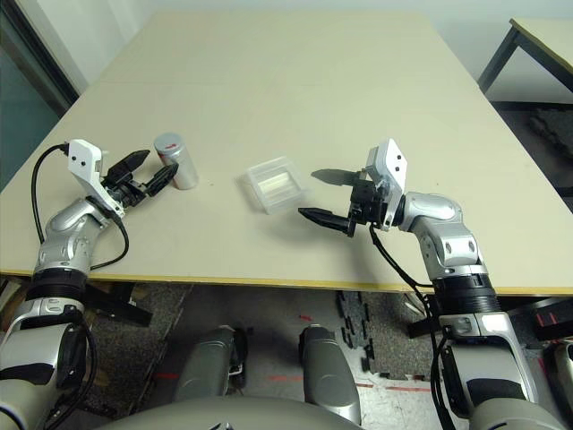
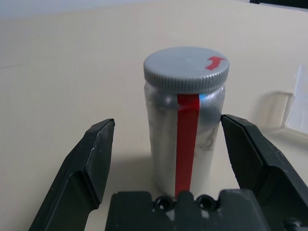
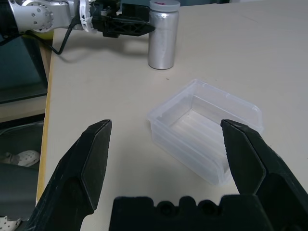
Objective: Pour the medicine from the bottle into the box.
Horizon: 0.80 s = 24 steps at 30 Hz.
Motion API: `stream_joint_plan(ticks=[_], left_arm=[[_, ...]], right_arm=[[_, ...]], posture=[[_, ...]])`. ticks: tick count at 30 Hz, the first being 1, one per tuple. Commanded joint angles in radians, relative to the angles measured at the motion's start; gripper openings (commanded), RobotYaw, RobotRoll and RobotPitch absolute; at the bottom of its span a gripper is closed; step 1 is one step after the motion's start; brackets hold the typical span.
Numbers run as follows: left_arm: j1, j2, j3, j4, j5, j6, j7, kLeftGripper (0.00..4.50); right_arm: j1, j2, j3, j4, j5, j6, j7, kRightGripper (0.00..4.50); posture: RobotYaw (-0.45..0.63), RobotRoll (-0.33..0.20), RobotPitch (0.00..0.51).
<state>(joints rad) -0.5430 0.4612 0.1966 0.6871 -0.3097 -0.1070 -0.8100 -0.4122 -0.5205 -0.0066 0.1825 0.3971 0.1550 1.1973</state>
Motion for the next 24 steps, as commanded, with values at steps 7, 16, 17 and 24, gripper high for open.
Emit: stream_joint_plan(ticks=[7, 16, 17, 24], left_arm=[[-0.050, -0.018, -0.020, 0.093, 0.034, -0.045, -0.010, 4.43], [-0.102, -0.040, -0.021, 0.179, 0.057, -0.079, 0.007, 4.43], [-0.109, -0.043, -0.021, 0.190, 0.060, -0.084, 0.012, 4.43], [-0.134, -0.076, -0.023, 0.241, 0.077, -0.111, 0.046, 4.43]], right_arm=[[0.022, -0.014, -0.012, -0.037, 0.017, 0.008, -0.014, 4.50], [0.024, -0.017, -0.013, -0.041, 0.022, 0.008, -0.024, 4.50], [0.024, -0.018, -0.014, -0.041, 0.022, 0.008, -0.024, 4.50], [0.034, -0.020, -0.015, -0.052, 0.026, 0.010, -0.034, 4.50]], posture=[[-0.17, 0.000, 0.088], [-0.18, 0.000, 0.083], [-0.18, 0.000, 0.083], [-0.18, 0.000, 0.083]])
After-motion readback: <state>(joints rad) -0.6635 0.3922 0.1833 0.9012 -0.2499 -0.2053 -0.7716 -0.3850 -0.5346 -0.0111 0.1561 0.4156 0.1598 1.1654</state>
